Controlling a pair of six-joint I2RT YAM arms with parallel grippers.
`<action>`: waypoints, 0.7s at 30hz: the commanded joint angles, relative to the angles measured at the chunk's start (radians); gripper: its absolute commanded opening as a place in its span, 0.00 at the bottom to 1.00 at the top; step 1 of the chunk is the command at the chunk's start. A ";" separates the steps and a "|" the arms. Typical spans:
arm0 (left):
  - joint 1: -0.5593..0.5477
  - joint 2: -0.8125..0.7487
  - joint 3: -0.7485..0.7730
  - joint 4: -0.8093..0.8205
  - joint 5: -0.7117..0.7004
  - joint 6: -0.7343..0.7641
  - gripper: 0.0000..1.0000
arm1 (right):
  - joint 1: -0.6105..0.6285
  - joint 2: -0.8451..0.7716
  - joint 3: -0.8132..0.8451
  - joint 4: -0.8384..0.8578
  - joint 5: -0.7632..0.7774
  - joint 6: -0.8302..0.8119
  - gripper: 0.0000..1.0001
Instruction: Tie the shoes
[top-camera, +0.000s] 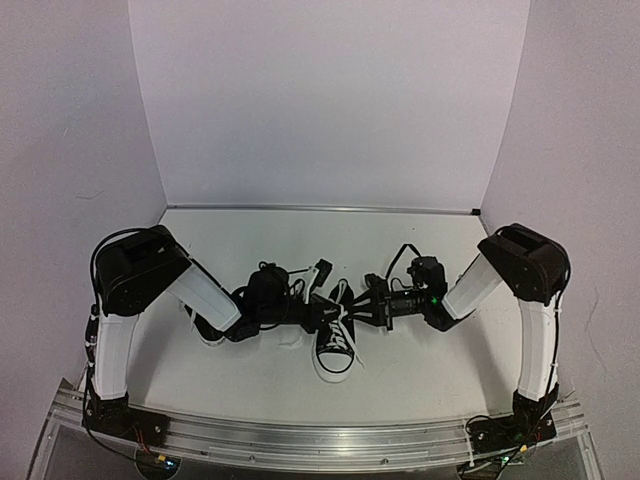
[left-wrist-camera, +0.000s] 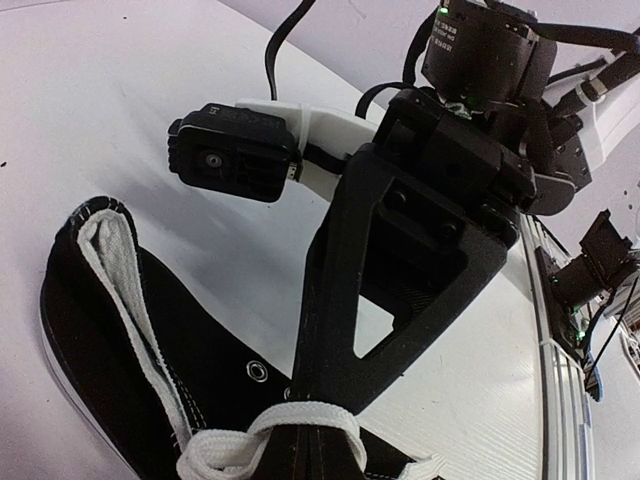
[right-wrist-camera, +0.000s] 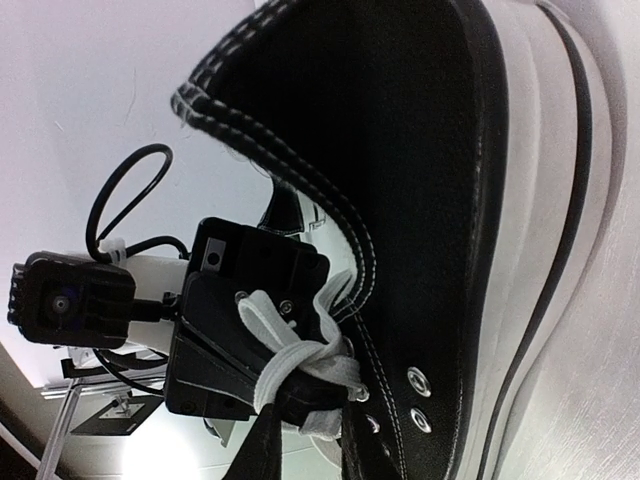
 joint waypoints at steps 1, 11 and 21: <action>0.006 0.016 -0.006 0.094 -0.007 -0.038 0.00 | 0.007 0.059 -0.024 0.209 -0.014 0.125 0.19; 0.006 0.017 -0.007 0.097 -0.005 -0.044 0.00 | 0.008 0.070 -0.031 0.251 -0.008 0.154 0.00; 0.006 -0.031 -0.021 0.020 -0.022 -0.010 0.18 | 0.005 0.055 -0.048 0.250 0.005 0.153 0.00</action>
